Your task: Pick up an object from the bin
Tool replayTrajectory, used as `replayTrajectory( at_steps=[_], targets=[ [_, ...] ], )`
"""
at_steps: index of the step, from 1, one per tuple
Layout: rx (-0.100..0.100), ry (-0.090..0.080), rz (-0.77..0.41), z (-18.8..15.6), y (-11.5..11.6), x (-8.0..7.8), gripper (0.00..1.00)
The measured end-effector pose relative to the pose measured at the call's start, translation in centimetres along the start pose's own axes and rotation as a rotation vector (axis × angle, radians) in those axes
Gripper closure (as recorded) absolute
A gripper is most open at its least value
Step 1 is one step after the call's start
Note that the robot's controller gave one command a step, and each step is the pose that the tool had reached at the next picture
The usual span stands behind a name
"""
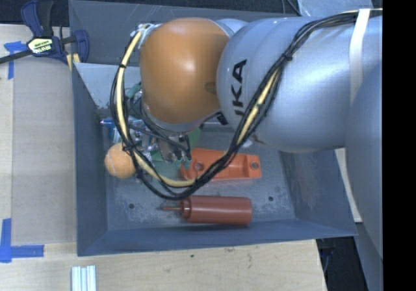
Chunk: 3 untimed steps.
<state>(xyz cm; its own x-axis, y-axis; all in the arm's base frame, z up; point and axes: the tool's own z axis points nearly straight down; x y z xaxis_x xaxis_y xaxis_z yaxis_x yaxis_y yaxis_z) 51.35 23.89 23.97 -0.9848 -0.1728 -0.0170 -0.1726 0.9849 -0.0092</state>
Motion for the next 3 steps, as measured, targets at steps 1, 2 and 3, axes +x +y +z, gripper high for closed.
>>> replayTrajectory(
  at_steps=[1,2,3],
  targets=[
    [0.001,0.003,-0.197,7.7,0.2,-0.6,1.00],
    [0.000,-0.002,-0.082,3.2,0.3,0.5,1.00],
    [-0.001,-0.003,-0.082,13.3,-0.6,-1.2,1.00]
  ],
)
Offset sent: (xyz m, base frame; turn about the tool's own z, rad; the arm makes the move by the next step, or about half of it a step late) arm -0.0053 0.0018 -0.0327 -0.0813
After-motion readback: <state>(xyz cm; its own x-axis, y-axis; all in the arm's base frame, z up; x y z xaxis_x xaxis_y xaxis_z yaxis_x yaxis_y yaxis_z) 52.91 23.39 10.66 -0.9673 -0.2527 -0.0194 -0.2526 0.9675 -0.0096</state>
